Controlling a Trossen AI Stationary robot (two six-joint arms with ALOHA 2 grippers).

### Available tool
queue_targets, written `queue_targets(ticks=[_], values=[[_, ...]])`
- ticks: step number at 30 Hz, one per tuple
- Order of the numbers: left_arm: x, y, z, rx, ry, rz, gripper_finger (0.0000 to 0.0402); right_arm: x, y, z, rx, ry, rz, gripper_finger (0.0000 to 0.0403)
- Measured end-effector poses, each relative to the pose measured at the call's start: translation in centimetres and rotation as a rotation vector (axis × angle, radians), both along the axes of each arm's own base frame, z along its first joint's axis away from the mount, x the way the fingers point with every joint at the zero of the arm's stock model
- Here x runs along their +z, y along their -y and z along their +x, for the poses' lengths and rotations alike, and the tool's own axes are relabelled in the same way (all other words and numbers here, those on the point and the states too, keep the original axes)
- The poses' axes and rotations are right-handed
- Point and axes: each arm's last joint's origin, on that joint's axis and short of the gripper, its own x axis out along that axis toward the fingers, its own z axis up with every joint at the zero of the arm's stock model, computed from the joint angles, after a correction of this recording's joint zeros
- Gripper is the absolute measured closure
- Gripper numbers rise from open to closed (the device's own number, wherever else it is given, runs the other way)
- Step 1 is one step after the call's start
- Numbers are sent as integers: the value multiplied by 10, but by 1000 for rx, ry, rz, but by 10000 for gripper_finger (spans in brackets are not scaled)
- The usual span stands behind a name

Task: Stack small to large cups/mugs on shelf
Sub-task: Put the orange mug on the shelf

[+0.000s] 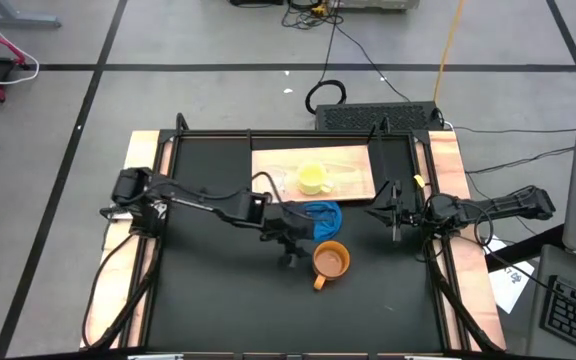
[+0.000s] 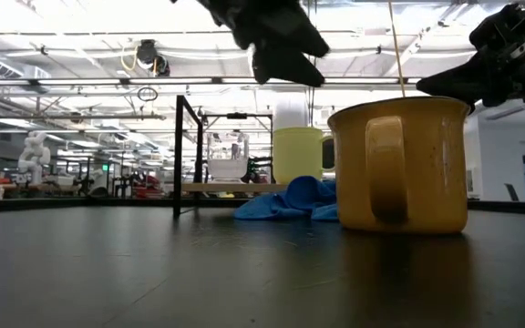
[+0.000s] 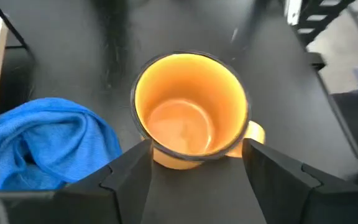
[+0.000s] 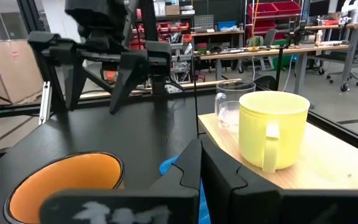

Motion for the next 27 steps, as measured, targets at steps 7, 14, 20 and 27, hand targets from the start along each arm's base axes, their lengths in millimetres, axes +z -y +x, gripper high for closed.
queue_targets(ticks=[7, 14, 20, 27], values=[[5, 0, 21, 63, -81, 62, 141, -1, 0, 0, 0, -13, -1, 403], [6, -6, 37, 75, -120, 75, 150, -2, 0, 0, 0, -18, 16, 403], [-2, -18, 51, 36, -147, 48, 147, -2, 0, 0, 0, -21, 14, 403], [-2, -24, 57, -5, -130, 50, 142, -2, 0, 0, 0, -18, -2, 403]])
